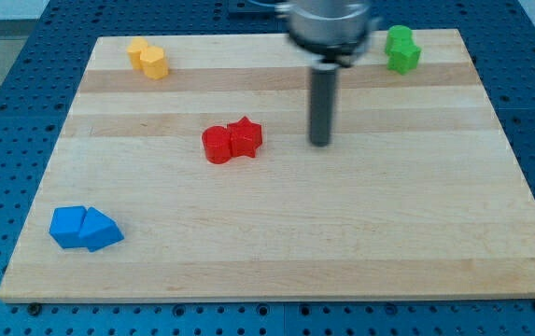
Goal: Separate the green blocks from each other
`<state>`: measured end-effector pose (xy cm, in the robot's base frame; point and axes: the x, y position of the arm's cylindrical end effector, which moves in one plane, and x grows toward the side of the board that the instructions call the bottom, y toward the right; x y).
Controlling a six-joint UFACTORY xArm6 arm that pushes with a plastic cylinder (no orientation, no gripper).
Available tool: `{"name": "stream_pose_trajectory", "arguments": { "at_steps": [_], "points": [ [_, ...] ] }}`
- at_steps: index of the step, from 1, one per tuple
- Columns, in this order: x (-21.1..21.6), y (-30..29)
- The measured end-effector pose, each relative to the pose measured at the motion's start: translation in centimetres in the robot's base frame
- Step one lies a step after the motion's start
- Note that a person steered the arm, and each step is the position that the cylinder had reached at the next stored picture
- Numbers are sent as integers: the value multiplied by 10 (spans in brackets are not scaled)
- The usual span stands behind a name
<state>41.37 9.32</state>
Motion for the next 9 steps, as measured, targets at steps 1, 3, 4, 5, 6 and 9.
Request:
{"name": "stream_pose_trajectory", "arguments": {
  "at_steps": [1, 3, 4, 5, 6, 9],
  "points": [
    [-37, 84],
    [-141, 169],
    [-176, 155],
    [-177, 103],
    [-174, 20],
    [-160, 124]
  ]
}}
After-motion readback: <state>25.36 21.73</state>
